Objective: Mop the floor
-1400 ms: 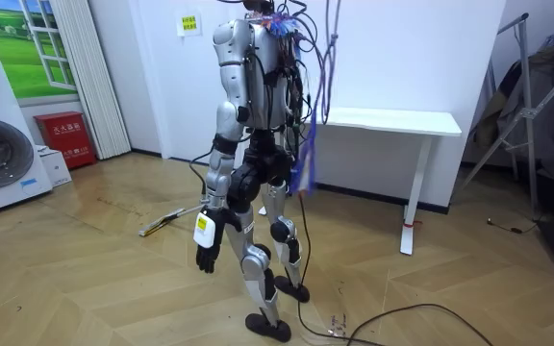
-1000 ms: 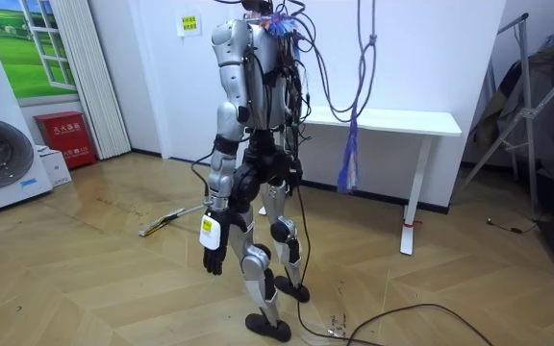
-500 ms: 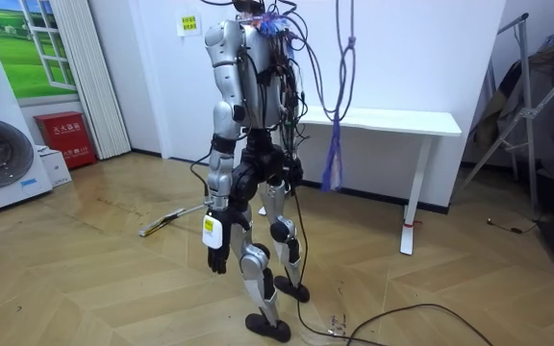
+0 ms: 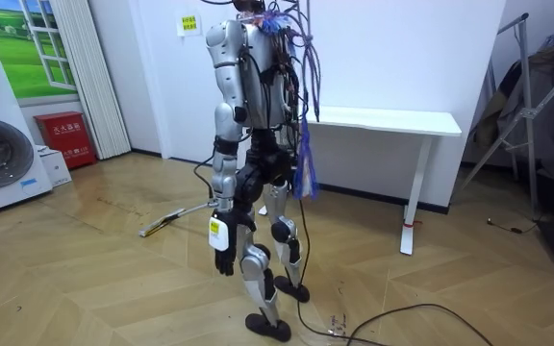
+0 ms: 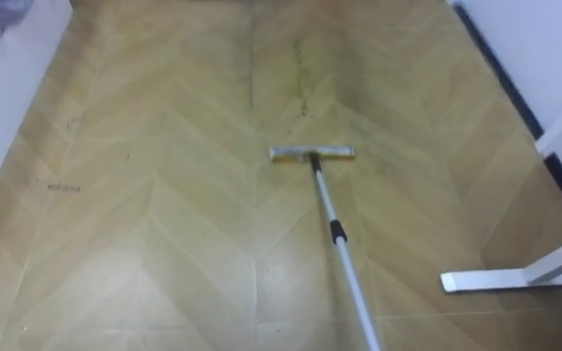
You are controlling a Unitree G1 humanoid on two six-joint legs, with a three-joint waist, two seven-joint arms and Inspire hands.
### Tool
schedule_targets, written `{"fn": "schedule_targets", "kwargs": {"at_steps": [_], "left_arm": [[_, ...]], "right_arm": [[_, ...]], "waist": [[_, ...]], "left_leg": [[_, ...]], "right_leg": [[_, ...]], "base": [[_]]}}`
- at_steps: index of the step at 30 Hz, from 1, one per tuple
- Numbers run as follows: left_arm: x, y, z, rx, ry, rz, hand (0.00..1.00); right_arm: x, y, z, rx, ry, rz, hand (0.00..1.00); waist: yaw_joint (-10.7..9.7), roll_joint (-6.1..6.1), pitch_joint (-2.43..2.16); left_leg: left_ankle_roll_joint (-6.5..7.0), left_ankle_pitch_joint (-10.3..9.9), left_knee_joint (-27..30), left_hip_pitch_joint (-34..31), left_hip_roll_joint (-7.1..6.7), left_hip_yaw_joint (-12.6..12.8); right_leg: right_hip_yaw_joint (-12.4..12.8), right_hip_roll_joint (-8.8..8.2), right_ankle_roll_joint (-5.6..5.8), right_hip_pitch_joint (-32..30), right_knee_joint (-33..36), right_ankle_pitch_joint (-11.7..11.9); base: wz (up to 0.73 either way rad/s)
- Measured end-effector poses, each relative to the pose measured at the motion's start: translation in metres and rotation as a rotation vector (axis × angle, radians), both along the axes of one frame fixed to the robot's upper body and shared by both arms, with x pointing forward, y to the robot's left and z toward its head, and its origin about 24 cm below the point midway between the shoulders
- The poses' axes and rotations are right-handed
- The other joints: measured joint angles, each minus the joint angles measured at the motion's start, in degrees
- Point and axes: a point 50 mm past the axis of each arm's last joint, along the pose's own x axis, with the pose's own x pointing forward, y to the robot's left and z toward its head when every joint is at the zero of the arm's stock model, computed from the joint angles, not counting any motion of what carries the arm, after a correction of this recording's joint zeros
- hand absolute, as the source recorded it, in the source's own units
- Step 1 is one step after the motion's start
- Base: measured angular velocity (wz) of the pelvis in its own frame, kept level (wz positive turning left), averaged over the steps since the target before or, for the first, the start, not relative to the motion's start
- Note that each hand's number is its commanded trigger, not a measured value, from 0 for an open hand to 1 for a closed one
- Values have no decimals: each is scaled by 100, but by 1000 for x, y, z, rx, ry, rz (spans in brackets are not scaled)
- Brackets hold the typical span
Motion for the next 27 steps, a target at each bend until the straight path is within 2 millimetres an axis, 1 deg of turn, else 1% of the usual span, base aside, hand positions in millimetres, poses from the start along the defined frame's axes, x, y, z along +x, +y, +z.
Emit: {"fn": "schedule_targets", "kwargs": {"at_steps": [3, 5, 6, 7, 8, 9, 10, 11, 12, 13, 14, 15, 17, 18, 20, 21, 22, 23, 24, 25, 26, 27], "left_arm": [[0, 1, 0, 1, 0, 8, 0], [1, 1, 0, 2, -4, 9, 0], [2, 1, 0, 3, -5, 9, 0], [5, 1, 0, 6, -11, 5, 0], [8, 0, 0, 7, -18, 6, 0], [9, 0, 0, 8, -21, 8, 0], [12, 0, -1, 12, -20, 19, 0], [13, -1, -1, 11, -20, 31, 0], [14, -1, -1, 13, -22, 32, 0], [16, 0, -1, 17, -28, 32, 0], [18, 0, -1, 24, -35, 37, 0], [19, 0, 0, 27, -40, 48, 0], [20, -1, -1, 22, -49, 89, 0], [20, -1, -1, 19, -50, 96, 0], [19, -3, -1, 8, -57, 140, 0], [19, -4, -1, 8, -60, 152, 0], [19, -5, -1, 11, -64, 157, 0], [19, -6, -2, 21, -63, 147, 0], [19, -6, -2, 26, -65, 147, 0], [18, -7, -2, 36, -68, 152, 0], [16, -8, -2, 38, -66, 159, 0], [14, -9, -2, 37, -65, 171, 0]], "right_arm": [[0, -1, 0, -13, -3, -4, 100], [1, -3, 1, -34, -15, -18, 100], [1, -3, 1, -38, -17, -22, 100], [1, -4, 1, -44, -22, -31, 100], [2, -4, 1, -48, -28, -44, 100], [2, -5, 1, -50, -30, -50, 100], [2, -7, 2, -54, -30, -62, 100], [2, -8, 2, -60, -28, -75, 100], [2, -9, 2, -61, -28, -83, 100], [2, -9, 2, -66, -25, -94, 100], [2, -9, 2, -68, -27, -102, 100], [2, -8, 2, -66, -29, -108, 100], [-2, -7, 1, -64, -16, -129, 100], [-4, -7, 1, -64, -10, -132, 100], [-8, -5, 0, -65, 3, -149, 100], [-7, -5, 0, -66, 3, -144, 100], [-4, -5, 0, -68, 1, -141, 100], [0, -6, 1, -75, -7, -144, 100], [6, -6, 1, -77, -19, -142, 100], [11, -7, 2, -86, -23, -143, 100], [20, -11, 4, -101, -32, -138, 100], [27, -14, 6, -109, -42, -132, 100]], "waist": [[13, 57, -9], [16, 61, 8], [17, 61, 9], [24, 59, 12], [19, 82, 29], [15, 93, 38], [22, 124, 54], [54, 150, 60], [50, 161, 71], [53, 167, 77], [56, 176, 78], [56, 186, 73], [54, 186, 75], [50, 186, 76], [117, 163, 76], [152, 152, 75], [217, 140, 71], [226, 151, 68], [240, 161, 65], [305, 173, 62], [452, 159, 67], [523, 129, 85]], "left_leg": [[0, 0, 187, -363, -6, -59], [2, -2, 488, -782, -37, -62], [10, -7, 569, -900, -42, -61], [33, -44, 770, -1142, -40, -62], [26, -123, 1027, -1396, -31, -66], [21, -166, 1175, -1541, -27, -68], [13, -263, 1485, -1813, -15, -75], [-2, -338, 1760, -2075, -6, -120], [-11, -370, 1907, -2205, -5, -149], [-25, -429, 2178, -2476, 10, -163], [-50, -484, 2423, -2728, 33, -171], [-66, -506, 2530, -2844, 44, -174], [-104, -629, 2975, -3210, 78, -217], [-124, -656, 3091, -3280, 83, -230], [-177, -708, 3613, -3569, 99, -294], [-189, -715, 3759, -3650, 99, -321], [-193, -716, 4076, -3843, 102, -394], [-197, -711, 4402, -4050, 100, -498], [-220, -690, 4616, -4168, 104, -543], [-258, -523, 5175, -4462, 126, -619], [-211, -152, 5879, -4787, 161, -634], [-171, 112, 6183, -4954, 157, -633]], "right_leg": [[-72, -36, -26, -345, 230, -25], [-71, -119, -52, -799, 637, -138], [-76, -140, -61, -917, 737, -173], [-81, -167, -84, -1163, 950, -248], [-75, -199, -112, -1418, 1207, -358], [-70, -213, -118, -1560, 1356, -418], [-51, -242, -146, -1826, 1671, -542], [-65, -298, -179, -2080, 1953, -627], [-58, -306, -192, -2195, 2095, -673], [-44, -321, -231, -2454, 2351, -750], [-36, -328, -266, -2715, 2596, -831], [-34, -333, -287, -2832, 2710, -866], [-70, -362, -360, -3154, 3159, -1043], [-89, -377, -380, -3207, 3266, -1092], [-112, -401, -447, -3411, 3702, -1260], [-113, -404, -469, -3493, 3813, -1301], [-123, -408, -530, -3615, 4050, -1384], [-155, -396, -584, -3735, 4256, -1499], [-174, -385, -547, -3780, 4368, -1571], [-204, -379, -586, -3865, 4620, -1706], [-193, -369, -666, -3942, 4901, -1833], [-169, -372, -698, -3980, 5031, -1891]], "base": [[8], [5], [9], [10], [11], [9], [7], [5], [0], [0], [0], [0], [8], [14], [9], [0], [0], [0], [7], [-9], [-23], [-49]]}}
